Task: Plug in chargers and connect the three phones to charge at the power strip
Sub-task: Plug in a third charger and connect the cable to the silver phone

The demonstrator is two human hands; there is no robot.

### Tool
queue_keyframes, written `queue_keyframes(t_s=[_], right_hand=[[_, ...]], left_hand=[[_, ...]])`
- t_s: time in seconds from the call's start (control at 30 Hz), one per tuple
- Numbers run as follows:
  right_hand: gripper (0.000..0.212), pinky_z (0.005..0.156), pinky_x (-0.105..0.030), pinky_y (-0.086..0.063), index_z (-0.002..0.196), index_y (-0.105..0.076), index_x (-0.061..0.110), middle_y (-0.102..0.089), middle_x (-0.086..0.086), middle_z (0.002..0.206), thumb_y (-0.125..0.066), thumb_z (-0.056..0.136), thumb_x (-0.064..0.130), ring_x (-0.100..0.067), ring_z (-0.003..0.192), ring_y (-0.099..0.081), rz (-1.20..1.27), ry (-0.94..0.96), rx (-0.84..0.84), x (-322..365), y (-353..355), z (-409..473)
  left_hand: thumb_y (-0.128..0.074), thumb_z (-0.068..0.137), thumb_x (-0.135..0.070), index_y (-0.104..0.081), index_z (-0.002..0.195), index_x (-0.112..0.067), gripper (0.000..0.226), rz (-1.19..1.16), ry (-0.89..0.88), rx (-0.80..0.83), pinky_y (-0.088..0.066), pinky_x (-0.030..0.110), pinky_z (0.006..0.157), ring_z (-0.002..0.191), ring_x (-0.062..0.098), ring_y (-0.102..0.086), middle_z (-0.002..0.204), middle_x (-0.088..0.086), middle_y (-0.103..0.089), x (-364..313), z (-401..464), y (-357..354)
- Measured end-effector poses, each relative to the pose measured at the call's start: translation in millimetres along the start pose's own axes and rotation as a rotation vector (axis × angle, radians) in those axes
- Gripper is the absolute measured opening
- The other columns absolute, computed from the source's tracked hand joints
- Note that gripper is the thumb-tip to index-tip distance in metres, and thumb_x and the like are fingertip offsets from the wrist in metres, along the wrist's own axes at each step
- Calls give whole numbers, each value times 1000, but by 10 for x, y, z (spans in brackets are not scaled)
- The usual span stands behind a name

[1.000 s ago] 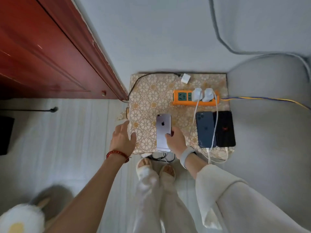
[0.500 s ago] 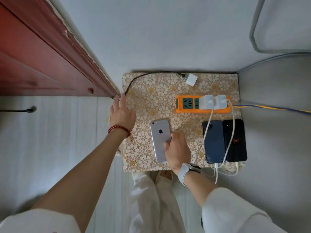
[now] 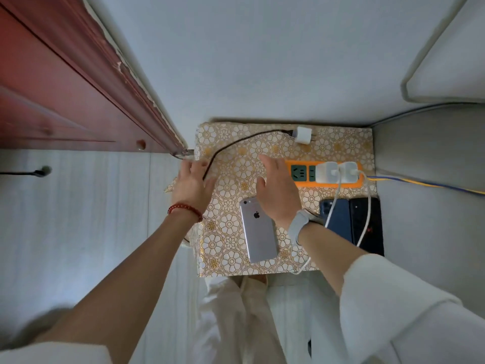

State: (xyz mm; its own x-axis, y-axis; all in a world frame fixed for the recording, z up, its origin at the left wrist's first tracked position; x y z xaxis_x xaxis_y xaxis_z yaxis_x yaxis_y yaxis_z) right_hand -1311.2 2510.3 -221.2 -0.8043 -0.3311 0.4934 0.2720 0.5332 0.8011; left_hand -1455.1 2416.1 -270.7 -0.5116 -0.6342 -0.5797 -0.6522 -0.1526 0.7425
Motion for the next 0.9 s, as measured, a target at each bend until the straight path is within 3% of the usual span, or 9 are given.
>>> queue_keyframes(t_s=[0.07,0.2,0.3,0.4,0.5,0.6,0.7,0.9], right_hand=[[45,80,-34,-51,135,-34,15,-42,-9,133,-41,91,8,-24,115,-48,-20,22,26,52,-31,94],[48,90,-38,-48,137,-32,17,-41,-8,135,-39,90,6,-24,120,-44,-81,65,92,68,-120,158],[56,99,-40,-40,140,-27,19,-37,-9,140,-41,88,4,-27,128,-35,-156,163,141,121,-177,155],[55,100,-45,-38,136,-33,22,-28,-12,147,-49,85,7,-33,135,-26,-324,326,170,219,-213,119],[24,103,-48,-36,108,-59,15,-40,-9,140,-56,85,19,-30,131,-33,-443,440,177,281,-216,94],[6,87,-38,-47,86,-62,15,-59,-6,111,-60,82,18,-24,107,-52,-402,390,72,168,128,186],[16,78,-38,-50,93,-61,10,-56,-11,107,-54,87,23,-26,98,-53,-383,280,-6,-101,582,350],[20,64,-33,-43,90,-64,2,-66,-14,84,-46,90,12,-31,76,-59,-206,222,221,-446,781,386]], left_hand=[[-54,87,-20,-46,120,-6,37,26,41,66,-47,48,90,106,33,-50,119,18,-44,89,27,-113],[-44,88,-7,-49,109,-4,22,84,92,53,-42,48,90,99,36,-53,114,19,-51,187,59,-143],[-41,89,-7,-49,106,-4,19,69,9,-6,-39,45,89,98,33,-51,108,17,-55,98,-84,-72],[-40,89,-3,-47,101,-4,14,-61,-97,-83,-40,35,68,81,30,-53,91,16,-59,-132,-396,108],[-40,89,-2,-47,99,-3,13,-82,-169,-122,-38,34,55,65,31,-52,77,14,-59,-370,-750,262],[-41,88,-1,-48,99,-1,13,-103,-125,-154,-42,38,55,62,30,-52,75,14,-59,-474,-1058,348],[-42,88,1,-49,100,3,14,-129,-9,-221,-41,37,57,65,33,-55,78,18,-62,-419,-1262,418],[-44,89,-2,-51,100,1,13,-132,-11,-291,-43,37,51,60,31,-53,76,17,-62,-622,-1349,360]])
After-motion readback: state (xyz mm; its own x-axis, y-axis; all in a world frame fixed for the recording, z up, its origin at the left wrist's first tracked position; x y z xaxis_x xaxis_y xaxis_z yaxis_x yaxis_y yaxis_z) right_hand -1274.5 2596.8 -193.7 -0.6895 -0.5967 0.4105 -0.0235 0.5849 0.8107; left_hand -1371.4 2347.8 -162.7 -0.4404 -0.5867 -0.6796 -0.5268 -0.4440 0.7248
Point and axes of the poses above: each hand's wrist, its own z-axis towards the middle knuckle, its own y-axis out of the back of the hand, x = y × z, the point moved 10 cm from there along z, towards the middle knuckle
